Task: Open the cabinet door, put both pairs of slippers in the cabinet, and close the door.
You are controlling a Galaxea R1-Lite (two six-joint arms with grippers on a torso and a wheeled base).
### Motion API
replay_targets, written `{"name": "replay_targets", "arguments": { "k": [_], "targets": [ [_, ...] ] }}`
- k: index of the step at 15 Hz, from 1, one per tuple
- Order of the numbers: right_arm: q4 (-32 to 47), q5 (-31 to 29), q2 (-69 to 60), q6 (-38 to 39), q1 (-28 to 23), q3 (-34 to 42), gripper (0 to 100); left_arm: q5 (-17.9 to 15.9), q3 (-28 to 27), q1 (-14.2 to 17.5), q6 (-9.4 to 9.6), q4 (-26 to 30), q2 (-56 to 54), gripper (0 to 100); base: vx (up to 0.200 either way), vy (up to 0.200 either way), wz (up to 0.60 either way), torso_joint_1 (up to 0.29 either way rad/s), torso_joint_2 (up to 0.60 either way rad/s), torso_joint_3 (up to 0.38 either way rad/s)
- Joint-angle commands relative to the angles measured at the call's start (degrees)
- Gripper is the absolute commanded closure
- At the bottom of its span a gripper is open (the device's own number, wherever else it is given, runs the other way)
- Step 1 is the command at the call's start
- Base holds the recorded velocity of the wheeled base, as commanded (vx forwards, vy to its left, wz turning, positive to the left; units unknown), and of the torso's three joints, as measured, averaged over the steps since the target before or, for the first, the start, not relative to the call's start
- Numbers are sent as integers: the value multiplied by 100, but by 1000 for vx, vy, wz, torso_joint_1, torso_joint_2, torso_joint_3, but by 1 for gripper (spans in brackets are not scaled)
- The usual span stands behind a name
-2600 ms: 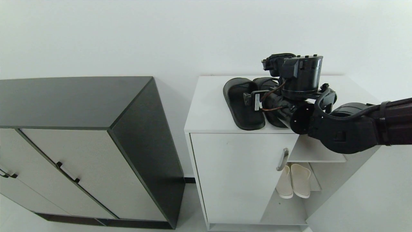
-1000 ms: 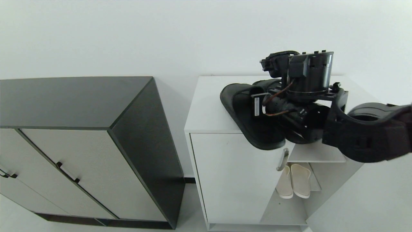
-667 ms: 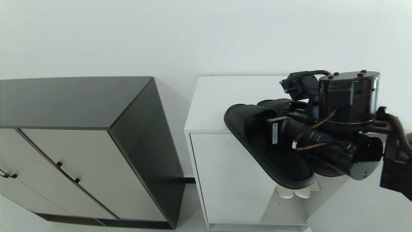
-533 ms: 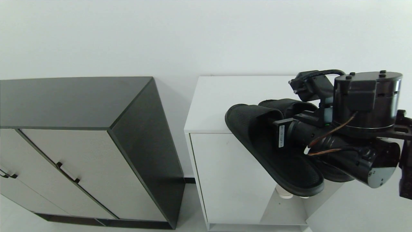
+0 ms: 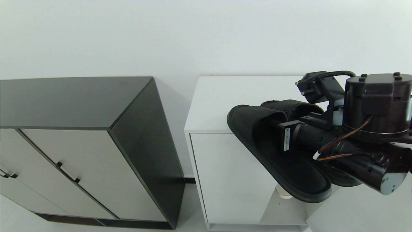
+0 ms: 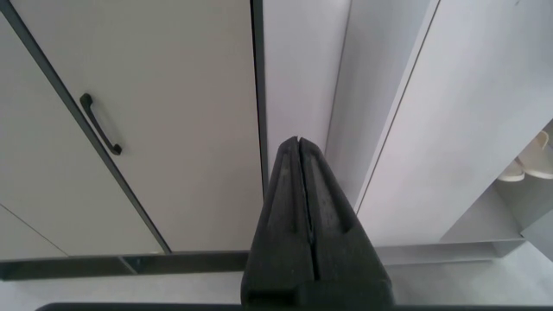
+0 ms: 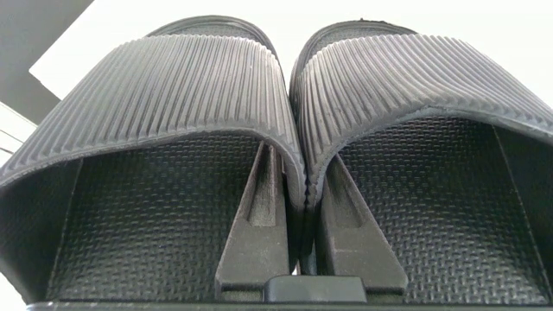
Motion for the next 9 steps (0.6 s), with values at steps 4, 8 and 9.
{"name": "replay_targets", "arguments": {
  "k": [4,8,9],
  "targets": [
    [-9,-7,46,-1,14,24,100,1,0,6,-1,-1,8,100,0,0,0,0,0,0],
    [-18,-7,55,-10,31,77,100,1,0,6,-1,-1,8,100,-150,0,0,7,1,-1],
    [-18,-7,55,-10,31,77,100,1,0,6,-1,-1,8,100,-200,0,0,-2,2,7]
  ]
}}
